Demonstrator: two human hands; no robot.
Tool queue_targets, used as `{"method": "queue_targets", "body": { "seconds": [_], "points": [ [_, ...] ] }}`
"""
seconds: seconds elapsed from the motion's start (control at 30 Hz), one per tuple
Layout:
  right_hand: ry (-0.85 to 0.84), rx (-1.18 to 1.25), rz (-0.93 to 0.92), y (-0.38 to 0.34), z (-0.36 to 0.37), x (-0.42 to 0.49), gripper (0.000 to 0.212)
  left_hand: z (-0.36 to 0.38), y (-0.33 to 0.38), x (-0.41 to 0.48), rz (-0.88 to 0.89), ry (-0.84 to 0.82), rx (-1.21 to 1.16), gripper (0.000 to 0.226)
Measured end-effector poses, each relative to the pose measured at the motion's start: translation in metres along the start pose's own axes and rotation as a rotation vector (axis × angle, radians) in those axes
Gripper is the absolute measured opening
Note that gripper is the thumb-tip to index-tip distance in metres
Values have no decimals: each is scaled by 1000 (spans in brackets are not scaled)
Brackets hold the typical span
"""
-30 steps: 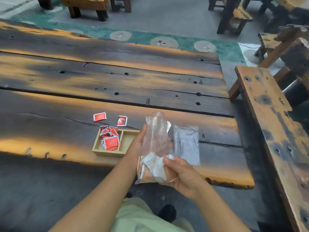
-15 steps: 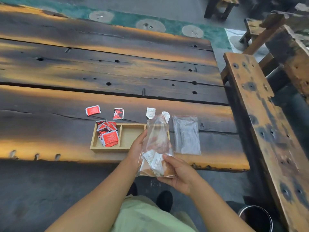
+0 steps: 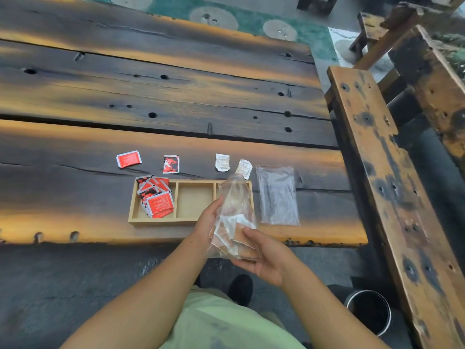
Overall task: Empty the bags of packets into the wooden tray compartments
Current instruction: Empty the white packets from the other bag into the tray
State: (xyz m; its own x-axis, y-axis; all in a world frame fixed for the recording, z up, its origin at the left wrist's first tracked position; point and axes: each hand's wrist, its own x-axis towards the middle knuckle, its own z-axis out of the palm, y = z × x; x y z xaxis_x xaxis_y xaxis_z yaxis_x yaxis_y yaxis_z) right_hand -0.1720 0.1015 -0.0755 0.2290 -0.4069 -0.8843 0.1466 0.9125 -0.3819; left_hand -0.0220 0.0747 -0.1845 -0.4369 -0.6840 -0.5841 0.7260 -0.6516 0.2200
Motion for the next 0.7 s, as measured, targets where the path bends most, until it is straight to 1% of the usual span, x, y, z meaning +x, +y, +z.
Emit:
{"method": "queue_targets", "body": {
  "seconds": [0.1,0.27,0.4,0.6,0.7],
  "points": [
    [16,-14,7,-2,0,3,30,-3,1,2,10,23,20,80],
    [25,-24,14,-4,2,4,30,-9,3,-2,10,63,38,79],
    [25,-21,22,-4,2,1,30,-11,2,-3,16,115,45,71],
    [9,-18,0,1,1,-2,27,-8,6,-8,78,220,151,54],
    [3,-12,-11,1,1,-4,23,-9,7,-7,104,199,175,46]
  ]
}}
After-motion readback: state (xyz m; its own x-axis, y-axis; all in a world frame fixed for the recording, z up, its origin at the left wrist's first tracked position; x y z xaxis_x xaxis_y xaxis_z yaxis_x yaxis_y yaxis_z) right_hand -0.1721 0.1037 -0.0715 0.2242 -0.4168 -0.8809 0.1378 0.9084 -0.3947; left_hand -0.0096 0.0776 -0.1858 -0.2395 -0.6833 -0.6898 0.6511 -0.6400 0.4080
